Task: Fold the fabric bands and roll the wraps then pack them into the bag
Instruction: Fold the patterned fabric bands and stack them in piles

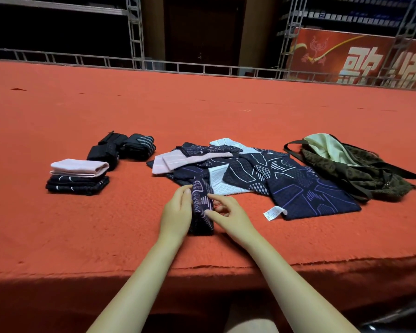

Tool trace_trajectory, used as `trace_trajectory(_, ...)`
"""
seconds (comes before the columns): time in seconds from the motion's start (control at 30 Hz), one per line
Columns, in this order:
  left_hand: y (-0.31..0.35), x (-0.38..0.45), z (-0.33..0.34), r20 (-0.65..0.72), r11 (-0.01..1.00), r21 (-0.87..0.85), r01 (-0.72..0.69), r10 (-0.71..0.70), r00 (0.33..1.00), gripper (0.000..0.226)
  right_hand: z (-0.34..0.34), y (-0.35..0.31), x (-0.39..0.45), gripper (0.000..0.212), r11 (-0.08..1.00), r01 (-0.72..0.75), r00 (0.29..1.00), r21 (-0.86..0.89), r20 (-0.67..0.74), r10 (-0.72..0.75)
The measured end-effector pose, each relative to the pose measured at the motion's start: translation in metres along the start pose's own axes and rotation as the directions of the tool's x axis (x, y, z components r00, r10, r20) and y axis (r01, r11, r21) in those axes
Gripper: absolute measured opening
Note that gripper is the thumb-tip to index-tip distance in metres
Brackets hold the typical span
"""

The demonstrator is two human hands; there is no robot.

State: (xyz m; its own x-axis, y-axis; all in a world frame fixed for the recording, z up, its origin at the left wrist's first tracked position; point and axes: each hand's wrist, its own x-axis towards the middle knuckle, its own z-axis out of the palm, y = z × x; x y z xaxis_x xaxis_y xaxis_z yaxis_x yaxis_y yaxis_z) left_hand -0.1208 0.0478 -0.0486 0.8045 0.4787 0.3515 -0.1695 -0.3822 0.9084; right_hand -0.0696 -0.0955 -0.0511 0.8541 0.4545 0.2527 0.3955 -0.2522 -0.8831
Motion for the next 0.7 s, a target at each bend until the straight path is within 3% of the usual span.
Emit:
trace_trajectory(0.13,-0.014,0.007,-0.018,-0.136,0.987,-0.010,0.159,-0.159,0.978,0.038,0.007,-0.002,0.006,0.067,0.972,-0.045,0.997,-0.229,0.046,0.057)
trace_trajectory(0.2,-0.021,0.011,-0.021,-0.126,0.971,0.154,0.182,-0.163,0.978,0.035,0.010,-0.005,0.009,0.075,0.964,-0.065,0.996,-0.258,0.043,0.079)
trace_trajectory(0.27,-0.025,0.012,-0.018,-0.084,0.933,0.334,0.133,-0.111,0.990,0.037,0.012,-0.008,0.010,0.072,0.970,-0.095,0.994,-0.225,0.024,0.103)
trace_trajectory(0.37,-0.026,0.011,-0.014,-0.092,0.915,0.381,0.131,-0.104,0.990,0.037,0.015,-0.007,0.007,0.062,0.971,-0.112,0.994,-0.209,-0.016,0.111)
trace_trajectory(0.57,-0.027,0.011,-0.015,-0.101,0.927,0.357,0.113,-0.082,0.992,0.037,0.015,-0.003,0.005,0.069,0.987,-0.146,0.989,-0.061,-0.008,0.146)
trace_trajectory(0.7,-0.025,0.011,-0.013,-0.054,0.943,0.323,0.075,-0.061,0.997,0.040,0.010,-0.007,0.002,0.054,0.945,-0.176,0.983,0.275,0.005,0.182)
